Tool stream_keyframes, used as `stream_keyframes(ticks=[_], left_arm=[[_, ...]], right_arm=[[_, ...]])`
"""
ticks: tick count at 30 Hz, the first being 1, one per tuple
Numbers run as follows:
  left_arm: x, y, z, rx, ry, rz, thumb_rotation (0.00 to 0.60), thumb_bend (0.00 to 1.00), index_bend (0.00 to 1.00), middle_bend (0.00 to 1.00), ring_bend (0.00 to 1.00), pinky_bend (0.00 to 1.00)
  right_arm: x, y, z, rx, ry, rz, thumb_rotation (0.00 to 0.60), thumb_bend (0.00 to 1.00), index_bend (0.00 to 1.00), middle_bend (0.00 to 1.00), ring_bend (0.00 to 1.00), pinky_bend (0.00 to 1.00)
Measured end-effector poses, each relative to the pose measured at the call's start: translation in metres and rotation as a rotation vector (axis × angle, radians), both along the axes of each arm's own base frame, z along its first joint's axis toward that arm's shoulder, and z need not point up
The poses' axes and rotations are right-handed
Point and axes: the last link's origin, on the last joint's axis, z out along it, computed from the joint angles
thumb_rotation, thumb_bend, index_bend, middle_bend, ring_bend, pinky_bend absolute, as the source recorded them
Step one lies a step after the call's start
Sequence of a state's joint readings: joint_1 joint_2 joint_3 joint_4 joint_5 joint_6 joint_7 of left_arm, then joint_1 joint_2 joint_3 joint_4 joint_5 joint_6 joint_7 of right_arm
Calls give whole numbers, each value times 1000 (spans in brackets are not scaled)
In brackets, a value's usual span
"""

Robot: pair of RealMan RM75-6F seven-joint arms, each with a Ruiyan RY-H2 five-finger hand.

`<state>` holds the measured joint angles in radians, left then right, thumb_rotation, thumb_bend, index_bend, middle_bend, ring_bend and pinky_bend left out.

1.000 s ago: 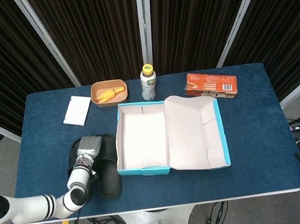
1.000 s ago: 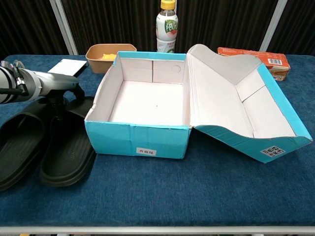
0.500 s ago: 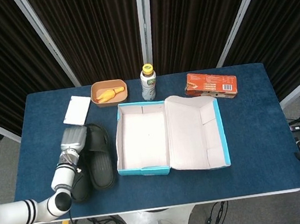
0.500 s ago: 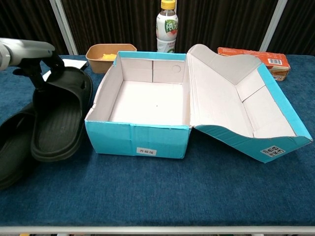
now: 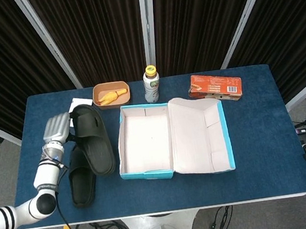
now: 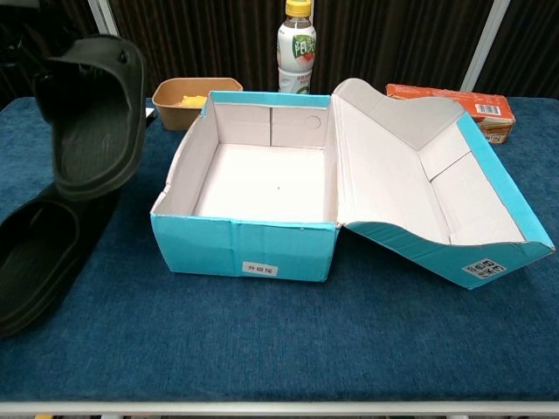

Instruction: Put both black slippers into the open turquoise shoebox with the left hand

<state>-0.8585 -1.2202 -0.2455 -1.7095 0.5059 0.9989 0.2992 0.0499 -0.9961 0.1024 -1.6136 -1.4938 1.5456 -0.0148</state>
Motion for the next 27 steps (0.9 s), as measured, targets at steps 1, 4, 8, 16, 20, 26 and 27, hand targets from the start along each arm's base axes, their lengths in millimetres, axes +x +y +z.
stream_keyframes(ticks=[1,4,8,16,20,26,27], left_arm=[[3,2,1,5,-44,-10,600,0,595,585,836,863],[16,7,-2,3,-197,-52,600,0,595,586,809,842],[35,17,-14,-26,-354,-140,600,0,594,588,776,816],[63,40,-66,-115,-444,-294,600,0,586,585,751,789],[72,47,-93,-151,-473,-309,600,0,586,584,747,784],[75,54,-122,-166,-456,-324,600,0,586,583,735,764],[75,55,-127,-166,-459,-324,600,0,586,583,734,759]], right_arm=[[2,-1,1,-1,4,5,600,26,31,99,0,61],[7,-2,2,2,12,17,600,26,32,99,0,61],[13,-4,3,9,21,27,600,26,31,99,0,61],[16,-5,5,10,38,14,600,26,31,99,0,61],[15,-5,6,8,41,1,600,26,32,99,0,61],[14,-6,5,12,40,-15,600,26,31,99,0,61],[14,-6,5,12,41,-16,600,26,31,99,0,61]])
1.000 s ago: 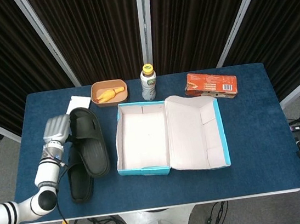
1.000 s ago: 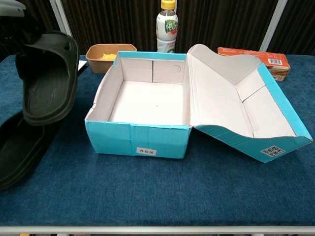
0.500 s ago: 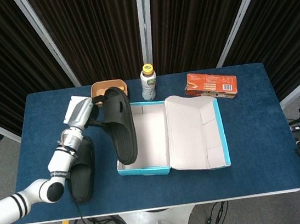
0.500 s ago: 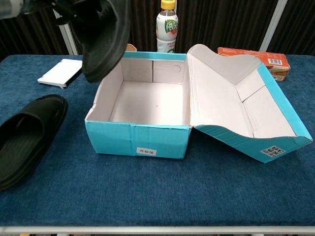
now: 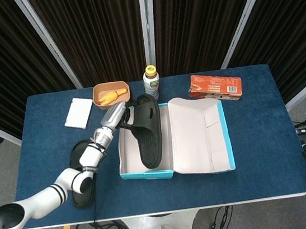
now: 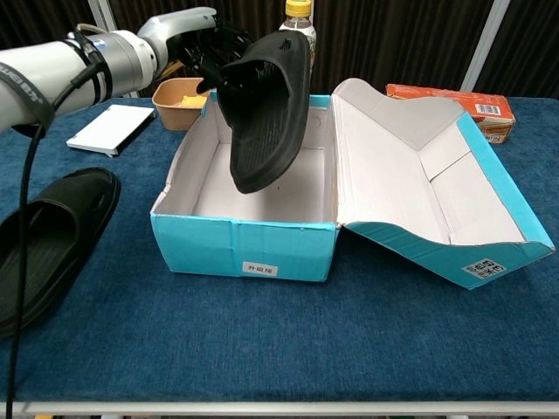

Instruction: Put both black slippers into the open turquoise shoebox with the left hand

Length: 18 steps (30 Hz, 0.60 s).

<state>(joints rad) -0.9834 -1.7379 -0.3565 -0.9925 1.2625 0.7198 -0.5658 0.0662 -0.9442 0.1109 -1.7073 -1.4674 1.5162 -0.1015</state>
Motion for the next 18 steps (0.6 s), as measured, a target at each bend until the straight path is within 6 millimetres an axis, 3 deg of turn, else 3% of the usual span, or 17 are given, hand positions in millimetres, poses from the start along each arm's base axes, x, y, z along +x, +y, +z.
stream_keyframes(ticks=[18], left_arm=[[-7,-2,-55,24,-45,19,600,0,586,583,725,723]], right_arm=[[1,-1,1,-1,7,-23,600,26,32,99,0,61]])
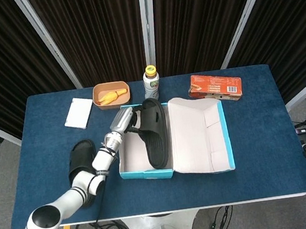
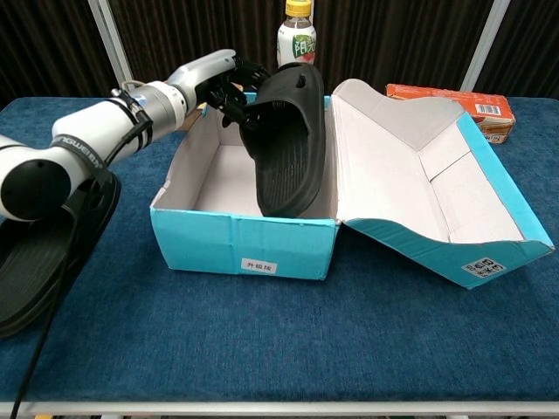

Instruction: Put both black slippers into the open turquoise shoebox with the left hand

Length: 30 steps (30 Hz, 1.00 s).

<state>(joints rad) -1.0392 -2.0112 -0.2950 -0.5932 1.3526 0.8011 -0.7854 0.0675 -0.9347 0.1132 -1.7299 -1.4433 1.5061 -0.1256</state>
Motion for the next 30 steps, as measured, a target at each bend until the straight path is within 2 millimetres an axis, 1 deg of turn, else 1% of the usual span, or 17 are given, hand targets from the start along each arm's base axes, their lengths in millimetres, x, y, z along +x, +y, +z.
stream_keyframes(ticks=[5,12,25,26,28,29,30], left_arm=[[-2,-5,-11,-14,-33,21,600,0,586,583,723,715],[-5,-12,-27,-37,-35,47,600,0,586,583,715,714],[-8,-17,-44,-41,67,40,600,0,582,578,714,713],[-8,-17,-44,-41,74,39,600,0,573,570,711,712],[-8,-18,-46,-41,88,37,600,0,520,518,685,694],[-8,-18,-46,-41,94,33,600,0,459,454,649,678],[-7,-19,-46,-41,96,28,600,0,379,369,592,656]], right_arm=[[0,-1,-1,4,-1,-4,600,26,31,99,0,61],[0,-2,-1,6,-1,-5,600,26,32,99,0,61],[0,-3,-1,9,-2,-7,600,26,32,99,0,61],[0,-3,-1,9,-3,-7,600,26,32,99,0,61],[0,-3,-1,9,-4,-6,600,26,32,99,0,61],[0,-3,-1,9,-5,-6,600,26,32,99,0,61],[0,-3,-1,9,-5,-5,600,26,32,99,0,61]])
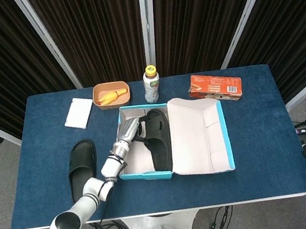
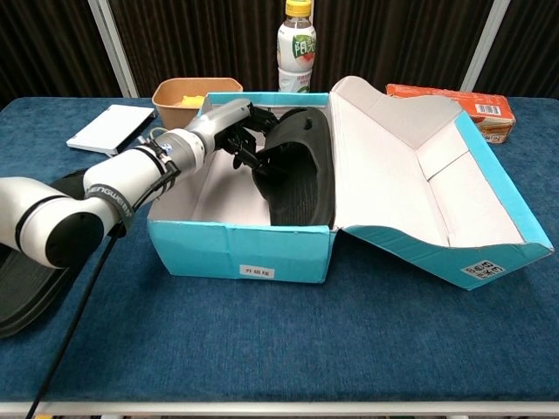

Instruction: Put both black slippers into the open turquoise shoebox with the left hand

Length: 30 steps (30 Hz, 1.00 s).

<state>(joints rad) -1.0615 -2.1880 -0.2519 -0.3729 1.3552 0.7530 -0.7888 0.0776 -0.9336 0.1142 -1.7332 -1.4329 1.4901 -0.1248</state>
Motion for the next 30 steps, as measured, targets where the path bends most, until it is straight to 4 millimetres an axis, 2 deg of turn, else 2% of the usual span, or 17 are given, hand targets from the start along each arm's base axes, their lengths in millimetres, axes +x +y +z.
stream_keyframes(ticks=[2,4,6,10,13,23,30], left_arm=[[1,-1,0,3,4,-10,600,0,227,219,458,617],[2,-1,1,15,6,-22,600,0,137,125,331,576],[4,-1,3,32,8,-31,600,0,96,39,185,514],[5,-1,6,62,32,-50,600,0,88,0,47,402],[5,-1,9,89,39,-54,600,0,86,0,12,351],[1,1,31,131,38,-42,600,0,86,0,4,312],[-1,-9,62,121,62,-59,600,0,85,0,4,309]], right_arm=[[0,0,0,0,-1,1,600,26,32,99,0,61],[0,1,0,0,-2,2,600,26,31,99,0,61],[0,1,0,0,-3,3,600,28,31,99,0,61],[0,2,1,-1,-7,6,600,37,32,99,0,61],[-1,3,1,-1,-10,8,600,41,32,99,0,61],[-2,3,1,2,-19,23,600,46,31,99,0,61],[-1,0,-2,11,-23,36,600,48,31,99,0,61]])
